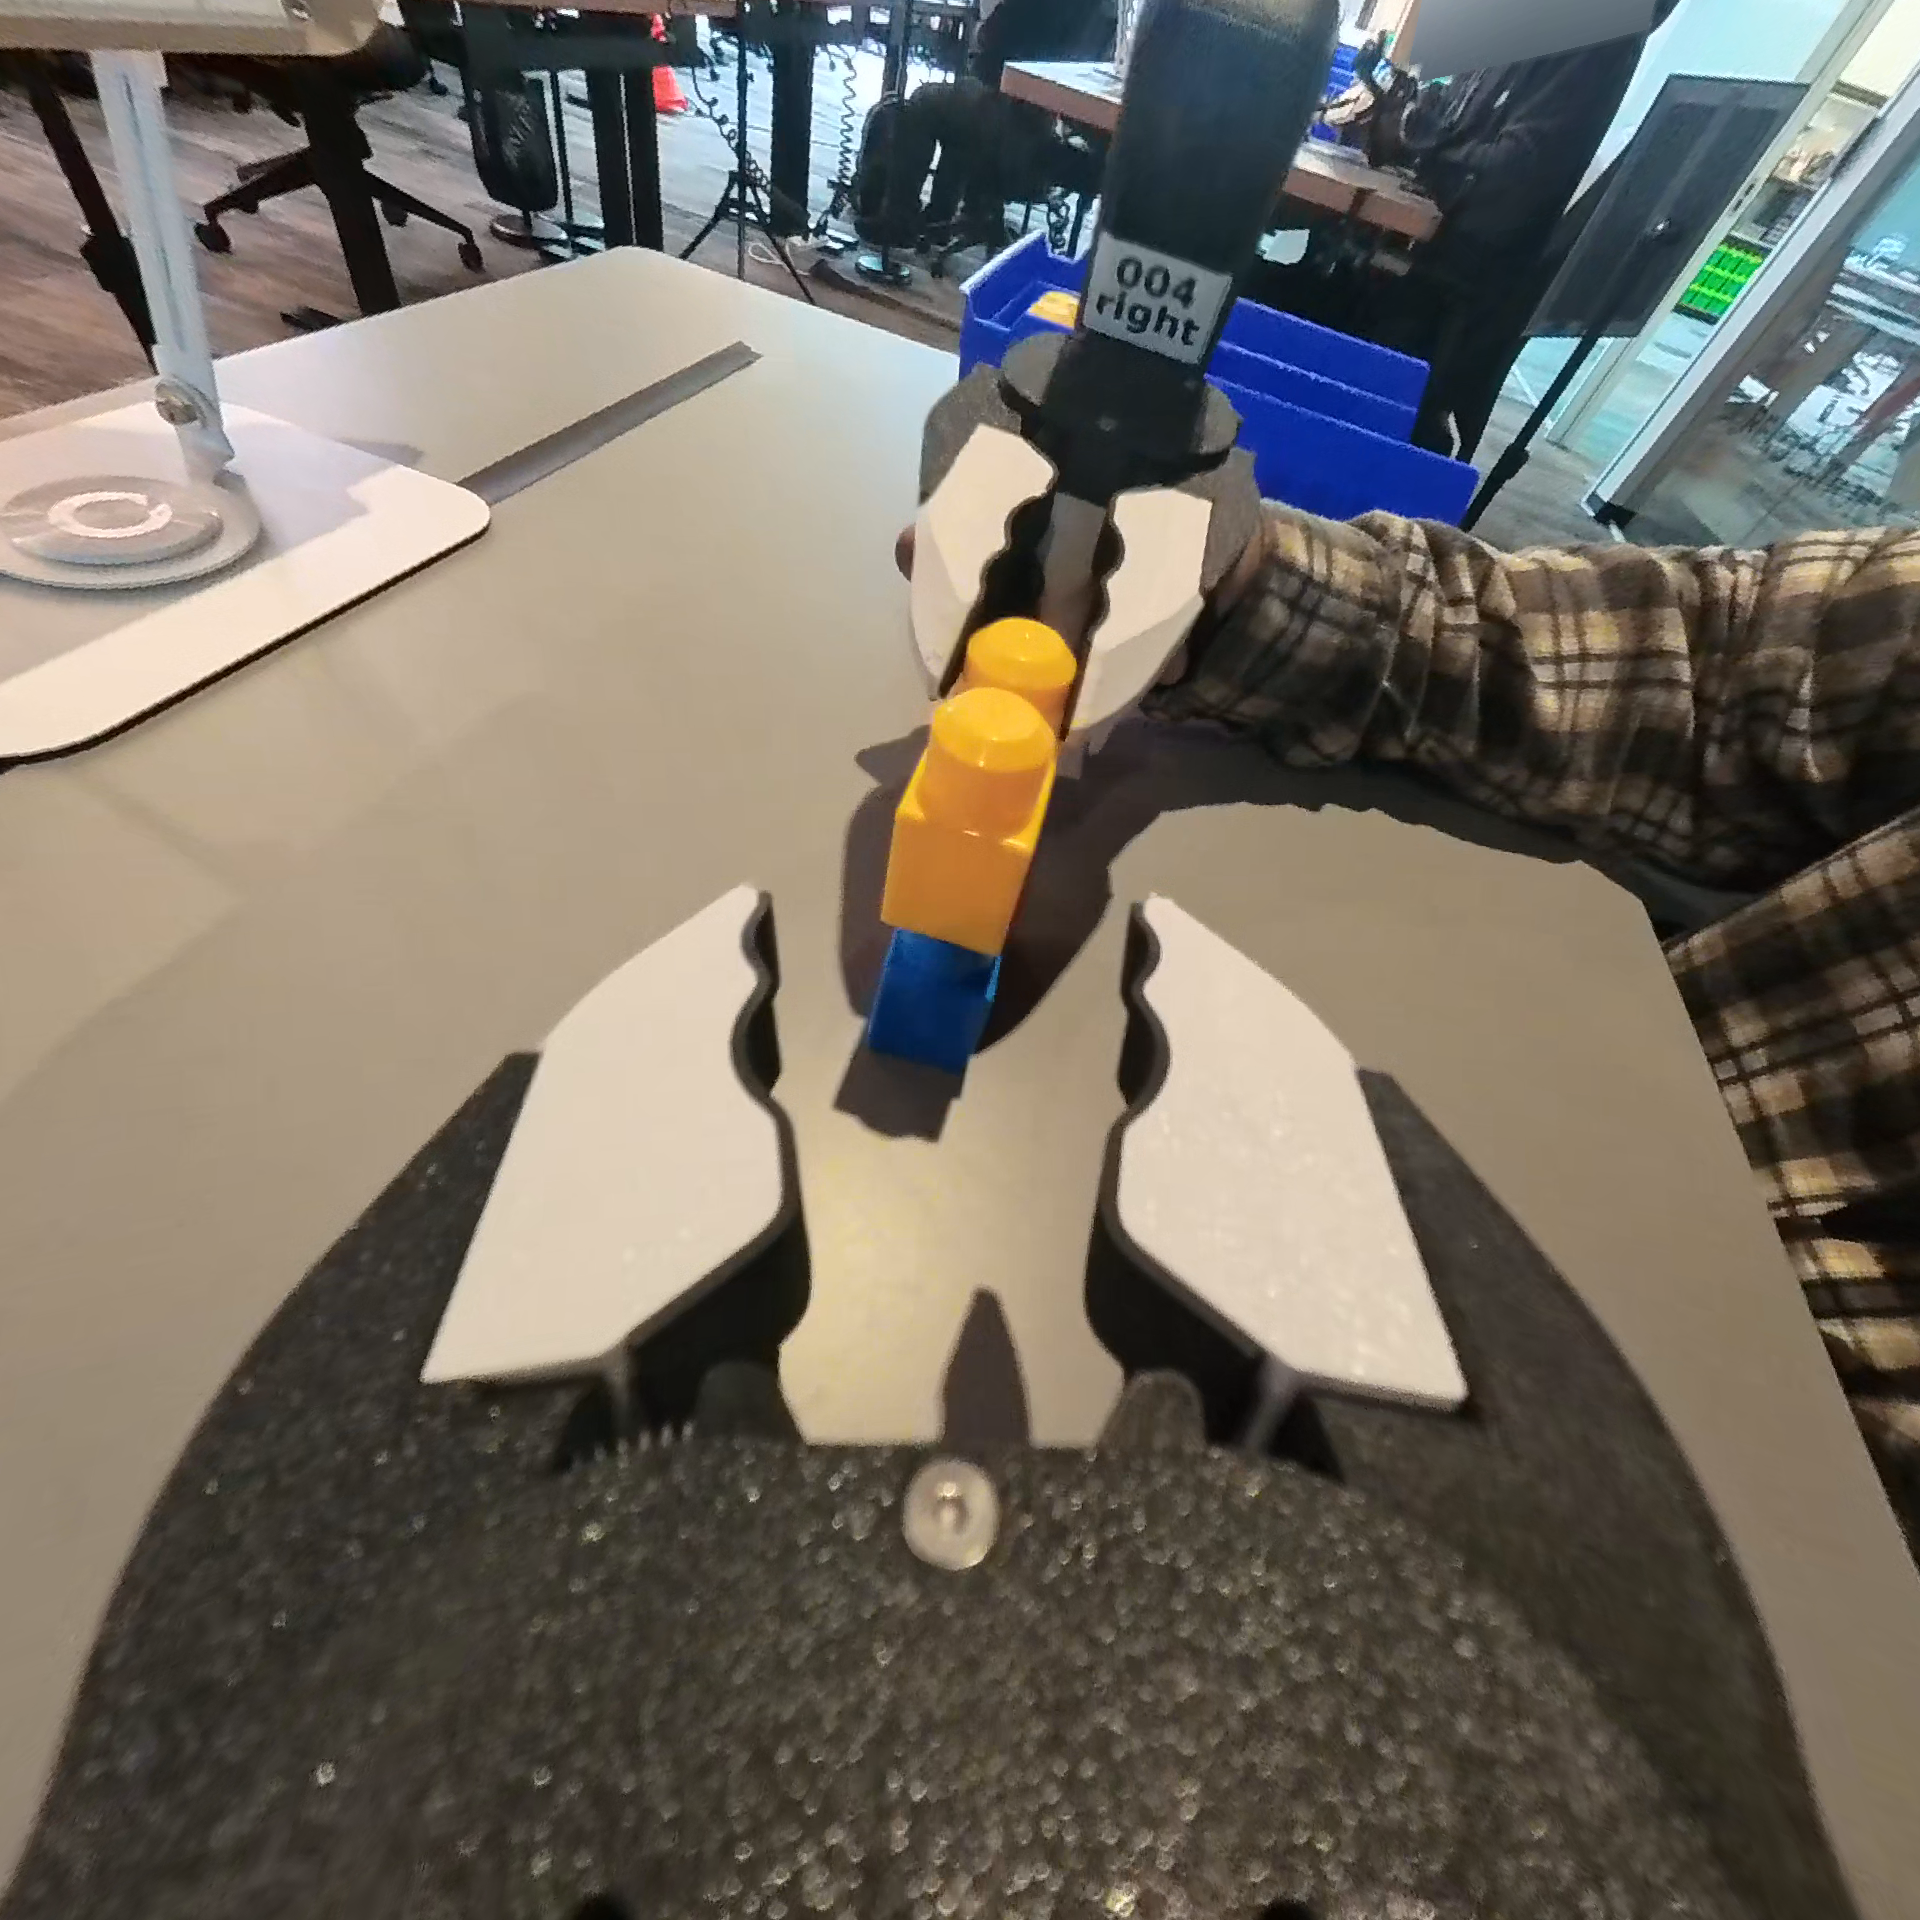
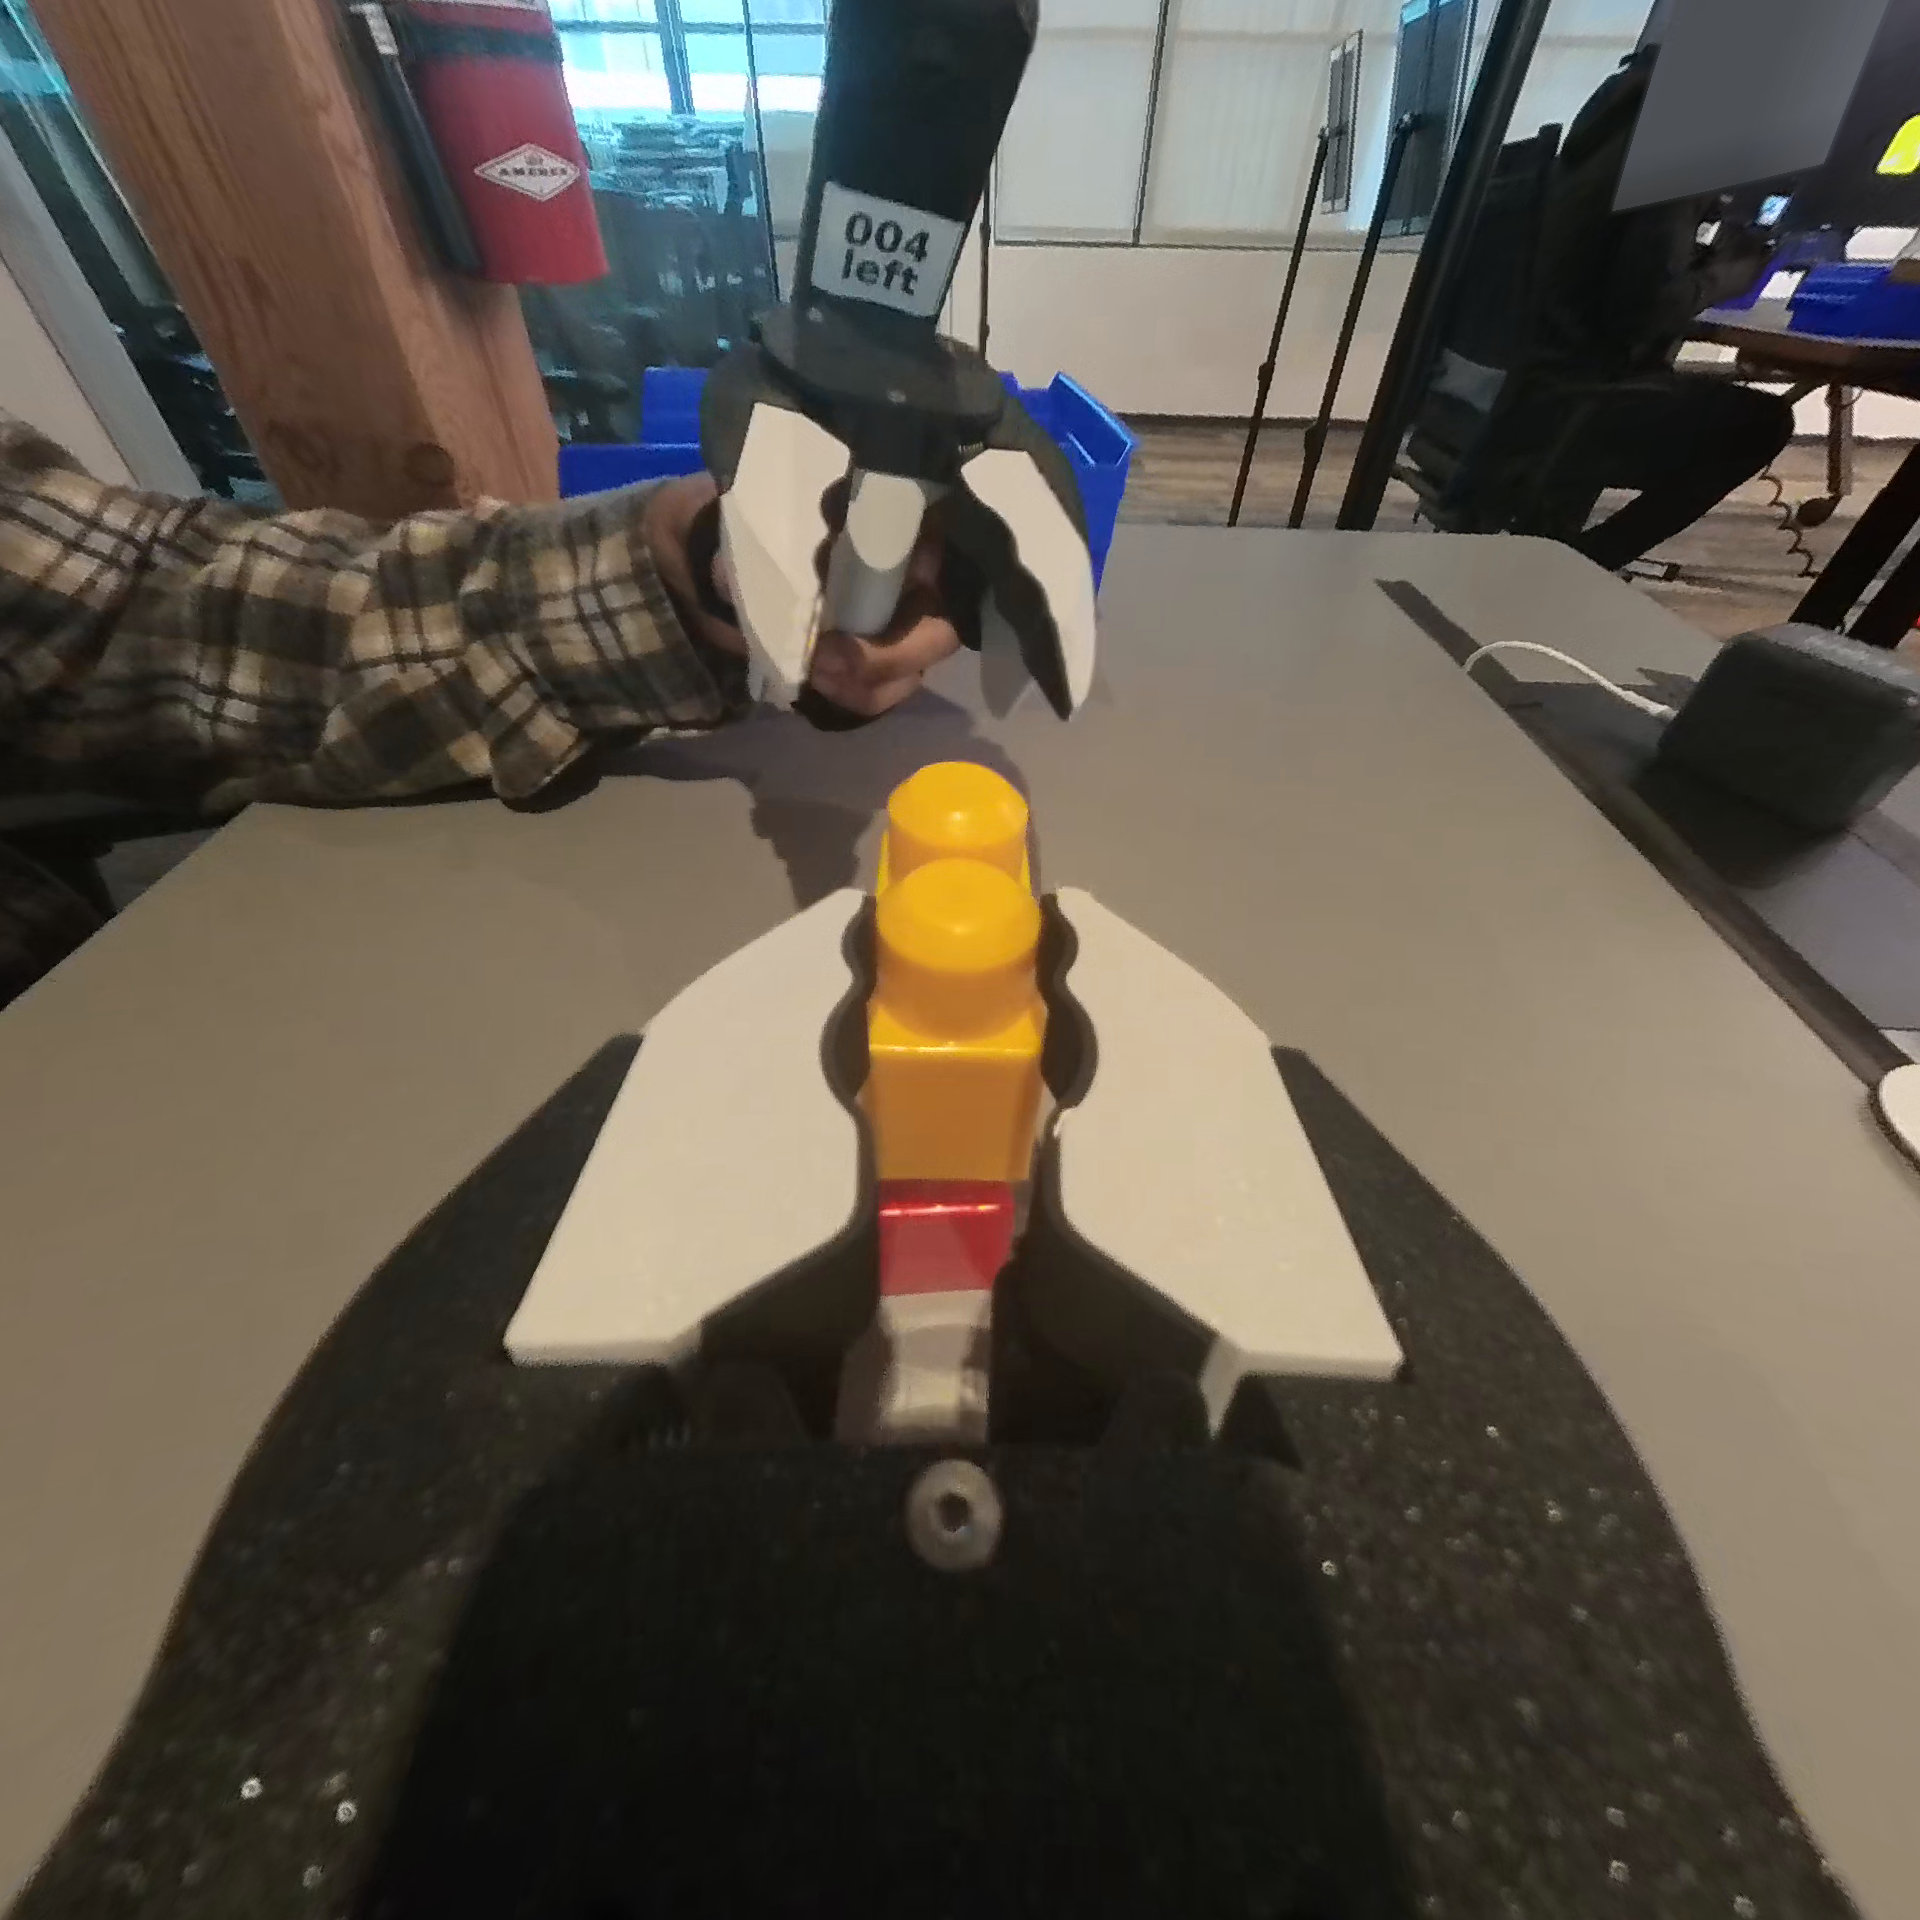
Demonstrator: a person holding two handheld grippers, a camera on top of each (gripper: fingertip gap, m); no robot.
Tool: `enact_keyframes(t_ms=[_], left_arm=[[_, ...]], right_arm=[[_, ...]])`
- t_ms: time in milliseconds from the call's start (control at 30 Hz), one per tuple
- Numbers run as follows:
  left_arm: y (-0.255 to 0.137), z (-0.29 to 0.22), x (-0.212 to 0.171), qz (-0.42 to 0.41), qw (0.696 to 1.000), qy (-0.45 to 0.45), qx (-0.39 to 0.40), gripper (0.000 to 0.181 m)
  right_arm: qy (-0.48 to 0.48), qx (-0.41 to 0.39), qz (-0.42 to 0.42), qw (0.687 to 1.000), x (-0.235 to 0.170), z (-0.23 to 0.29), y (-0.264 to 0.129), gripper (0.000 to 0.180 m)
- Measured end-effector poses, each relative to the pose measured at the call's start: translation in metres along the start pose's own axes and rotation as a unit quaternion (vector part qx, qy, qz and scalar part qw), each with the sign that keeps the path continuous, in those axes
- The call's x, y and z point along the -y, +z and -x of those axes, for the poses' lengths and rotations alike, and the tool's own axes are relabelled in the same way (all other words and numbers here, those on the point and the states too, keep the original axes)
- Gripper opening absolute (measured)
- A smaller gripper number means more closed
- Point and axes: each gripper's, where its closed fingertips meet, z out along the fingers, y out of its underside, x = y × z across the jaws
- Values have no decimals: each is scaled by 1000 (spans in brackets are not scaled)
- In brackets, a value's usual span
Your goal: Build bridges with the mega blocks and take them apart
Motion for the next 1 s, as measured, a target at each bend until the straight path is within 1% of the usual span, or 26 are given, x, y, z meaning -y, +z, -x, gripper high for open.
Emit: enact_keyframes(t_ms=[67,433,600,733,800,867,933,1000], left_arm=[[0,1,-1,1,1000,-4,-1,63],[7,-2,-6,8,1000,-2,-10,58],[22,-3,-14,32,999,13,-10,55],[39,3,-23,69,997,36,5,53],[46,5,-22,75,996,43,1,52],[51,5,-21,77,996,43,-10,49],[58,2,-21,80,995,43,-34,37],[62,1,-22,79,995,48,-43,36]], right_arm=[[-4,-1,21,1000,-8,0,1,29],[8,21,45,999,-14,-2,0,29],[34,29,59,997,-16,-4,0,30],[32,33,80,996,-17,-4,1,30],[31,36,86,995,-17,-4,1,30],[30,38,88,995,-17,-4,1,30],[31,40,90,995,-17,-4,1,30],[32,39,93,994,-18,-5,1,30]])
